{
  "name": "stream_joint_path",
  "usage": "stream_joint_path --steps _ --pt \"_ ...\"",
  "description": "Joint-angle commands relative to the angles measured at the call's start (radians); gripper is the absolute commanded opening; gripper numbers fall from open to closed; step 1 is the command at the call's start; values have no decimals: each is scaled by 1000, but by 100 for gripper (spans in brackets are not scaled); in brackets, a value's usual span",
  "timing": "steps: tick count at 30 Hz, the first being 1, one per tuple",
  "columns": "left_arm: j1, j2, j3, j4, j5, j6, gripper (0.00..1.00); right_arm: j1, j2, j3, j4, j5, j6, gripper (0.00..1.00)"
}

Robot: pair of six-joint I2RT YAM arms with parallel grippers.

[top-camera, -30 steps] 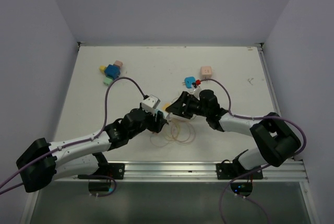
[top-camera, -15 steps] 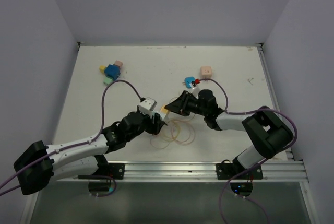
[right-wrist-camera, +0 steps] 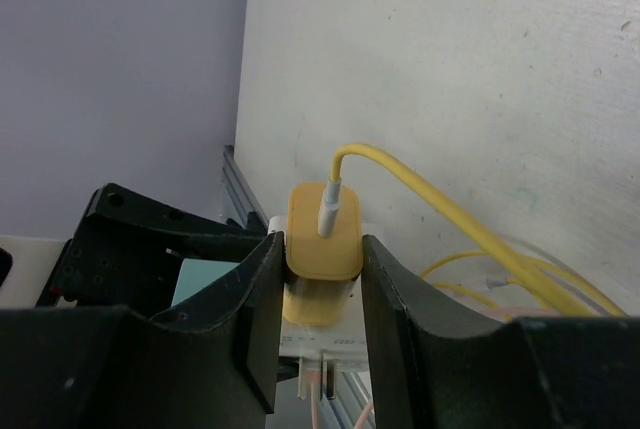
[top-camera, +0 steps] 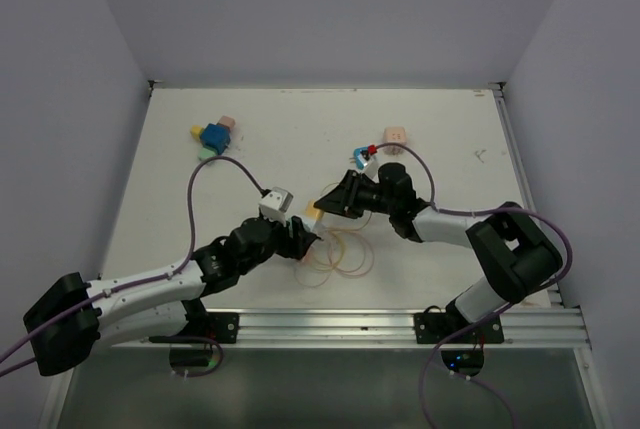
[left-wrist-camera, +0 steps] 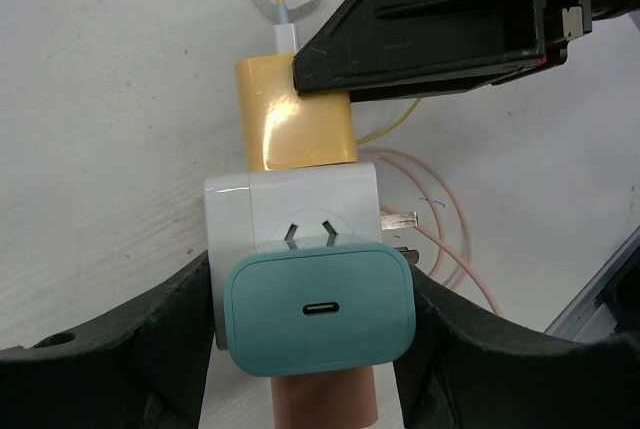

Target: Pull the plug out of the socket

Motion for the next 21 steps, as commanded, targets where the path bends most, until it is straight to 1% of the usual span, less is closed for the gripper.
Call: stream_joint_path --steps 1,3,8,14,21 --pt "-30 -5 2 -54 85 -61 0 -115 -36 122 12 71 -79 0" --pt "-31 14 19 -87 77 -53 0 -151 -36 167 -35 57 -98 0" --pt "-47 76 55 -118 73 -51 0 -182 -47 237 -163 66 -190 0" --pt "-53 116 92 -158 76 -53 0 -211 -43 308 -210 87 -230 0" --pt "-56 74 83 -178 77 -64 0 -250 -52 378 -249 109 -268 0"
